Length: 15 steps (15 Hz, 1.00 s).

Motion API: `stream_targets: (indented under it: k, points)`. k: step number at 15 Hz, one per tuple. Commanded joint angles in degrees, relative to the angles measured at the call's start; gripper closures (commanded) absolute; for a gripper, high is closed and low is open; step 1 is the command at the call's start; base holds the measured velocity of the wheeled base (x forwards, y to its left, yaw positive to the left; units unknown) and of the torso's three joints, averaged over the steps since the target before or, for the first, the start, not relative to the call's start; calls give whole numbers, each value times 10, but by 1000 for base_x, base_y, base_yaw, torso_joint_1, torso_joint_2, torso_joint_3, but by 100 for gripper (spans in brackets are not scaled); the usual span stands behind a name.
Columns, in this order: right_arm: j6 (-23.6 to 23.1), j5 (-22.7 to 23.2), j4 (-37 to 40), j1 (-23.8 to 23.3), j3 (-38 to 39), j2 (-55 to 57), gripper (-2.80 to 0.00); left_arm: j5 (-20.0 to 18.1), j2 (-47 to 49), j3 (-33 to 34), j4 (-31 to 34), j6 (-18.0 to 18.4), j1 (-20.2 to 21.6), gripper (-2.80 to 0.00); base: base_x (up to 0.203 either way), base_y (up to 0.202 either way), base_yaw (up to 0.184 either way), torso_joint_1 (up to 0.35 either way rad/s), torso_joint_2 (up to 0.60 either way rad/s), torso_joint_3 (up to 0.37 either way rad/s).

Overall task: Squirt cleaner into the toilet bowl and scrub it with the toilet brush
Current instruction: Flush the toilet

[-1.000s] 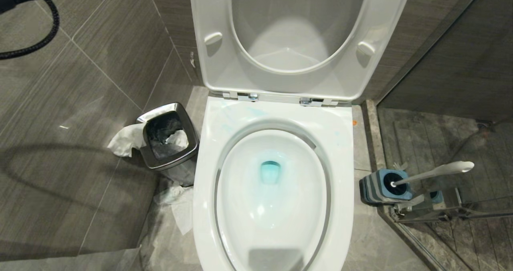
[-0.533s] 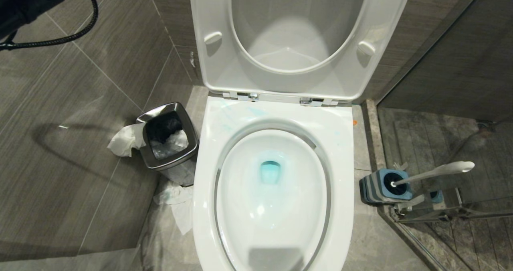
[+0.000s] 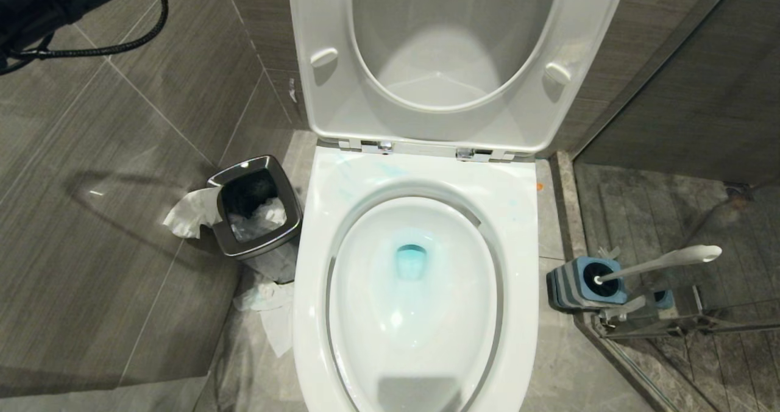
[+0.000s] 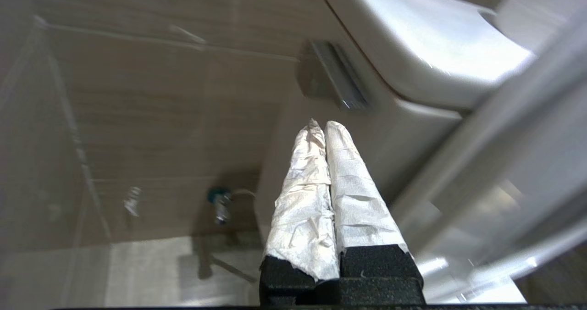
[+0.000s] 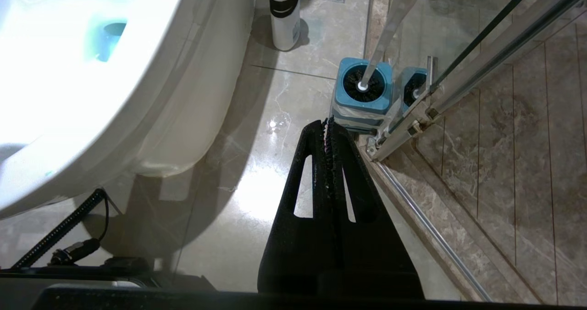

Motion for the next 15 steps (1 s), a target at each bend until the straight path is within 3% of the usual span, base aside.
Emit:
stream_targets:
  k: [1, 4, 8, 15]
  points:
    - [0, 0, 0, 0, 0, 1, 0, 51, 42, -89, 15, 1, -12, 0, 0, 0, 0, 0, 0, 0]
    - [0, 0, 0, 0, 0, 1, 0, 95, 70, -115, 26, 63, -11, 0, 0, 0, 0, 0, 0, 0]
    - [0, 0, 0, 0, 0, 1, 0, 94, 47, -115, 68, 75, -9, 0, 0, 0, 0, 0, 0, 0]
    - [0, 0, 0, 0, 0, 1, 0, 78, 35, -115, 83, 86, -31, 0, 0, 0, 0, 0, 0, 0]
